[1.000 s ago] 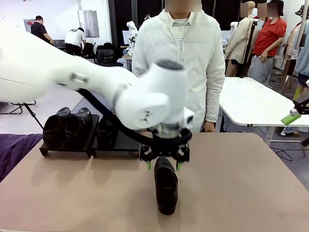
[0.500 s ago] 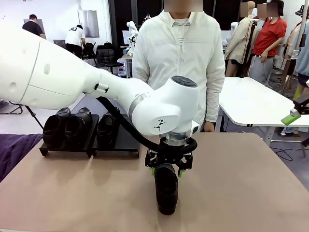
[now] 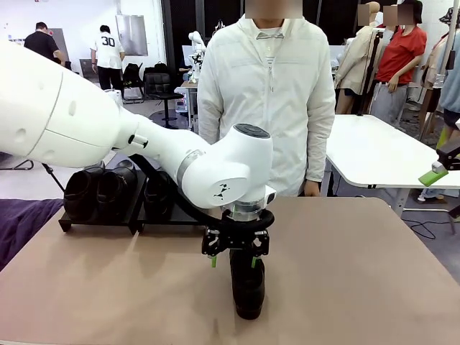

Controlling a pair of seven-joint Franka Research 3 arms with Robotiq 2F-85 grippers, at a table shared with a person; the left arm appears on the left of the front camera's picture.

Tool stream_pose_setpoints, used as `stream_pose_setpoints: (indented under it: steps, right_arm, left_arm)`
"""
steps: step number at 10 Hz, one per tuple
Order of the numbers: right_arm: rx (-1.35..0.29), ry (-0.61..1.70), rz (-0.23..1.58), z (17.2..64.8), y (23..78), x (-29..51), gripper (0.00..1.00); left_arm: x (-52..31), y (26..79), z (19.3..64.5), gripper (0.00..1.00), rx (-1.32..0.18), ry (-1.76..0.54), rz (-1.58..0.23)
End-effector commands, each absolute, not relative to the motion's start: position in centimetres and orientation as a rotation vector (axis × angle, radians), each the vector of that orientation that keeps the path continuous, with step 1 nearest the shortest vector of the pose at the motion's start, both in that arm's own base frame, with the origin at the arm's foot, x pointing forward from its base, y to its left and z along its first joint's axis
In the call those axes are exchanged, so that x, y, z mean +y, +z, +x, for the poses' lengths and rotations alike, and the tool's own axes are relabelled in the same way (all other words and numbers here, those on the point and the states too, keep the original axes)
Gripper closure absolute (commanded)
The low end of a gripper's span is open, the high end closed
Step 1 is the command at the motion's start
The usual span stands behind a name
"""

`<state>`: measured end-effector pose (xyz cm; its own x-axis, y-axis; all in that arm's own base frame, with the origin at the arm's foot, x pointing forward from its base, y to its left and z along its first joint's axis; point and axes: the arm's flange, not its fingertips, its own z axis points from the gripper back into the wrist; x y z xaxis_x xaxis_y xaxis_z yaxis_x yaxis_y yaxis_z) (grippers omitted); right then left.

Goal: Organize the shoes by placing them on the stand.
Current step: Place the Shoe from the middle of the table onto the Shoes Stand.

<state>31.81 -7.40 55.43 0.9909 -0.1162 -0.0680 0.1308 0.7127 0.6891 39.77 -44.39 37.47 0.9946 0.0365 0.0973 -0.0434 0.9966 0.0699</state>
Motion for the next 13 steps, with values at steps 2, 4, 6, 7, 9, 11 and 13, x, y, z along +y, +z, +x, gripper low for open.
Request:
stream_pose_setpoints:
  steps: [2, 4, 6, 7, 9, 11, 13]
  right_arm:
    - [0.016, -0.12, 0.772, 31.8, 55.6, -7.6, 0.0]
    - [0.016, -0.12, 0.772, 31.8, 55.6, -7.6, 0.0]
    - [0.016, -0.12, 0.772, 31.8, 55.6, -7.6, 0.0]
    - [0.016, -0.12, 0.772, 31.8, 55.6, -7.6, 0.0]
    - [0.016, -0.12, 0.772, 31.8, 55.6, -7.6, 0.0]
    - [0.016, -0.12, 0.772, 31.8, 55.6, -7.6, 0.0]
    - [0.016, -0.12, 0.772, 31.8, 55.6, -7.6, 0.0]
  left_arm:
    - [-42.4, 35.8, 40.0, 0.0, -0.057, 0.038, 0.025]
    - [-42.0, 35.0, 40.5, 0.0, -0.038, 0.044, 0.02]
    - [-42.0, 34.5, 40.7, 0.12, -0.028, 0.048, 0.038]
    - [-42.0, 34.4, 40.8, 0.7, -0.033, 0.046, 0.041]
    - [-42.0, 34.3, 40.8, 1.0, -0.033, 0.048, 0.036]
    - [-42.2, 34.2, 40.8, 1.0, -0.028, 0.039, 0.014]
    - [-42.3, 34.1, 40.8, 1.0, -0.032, 0.039, 0.014]
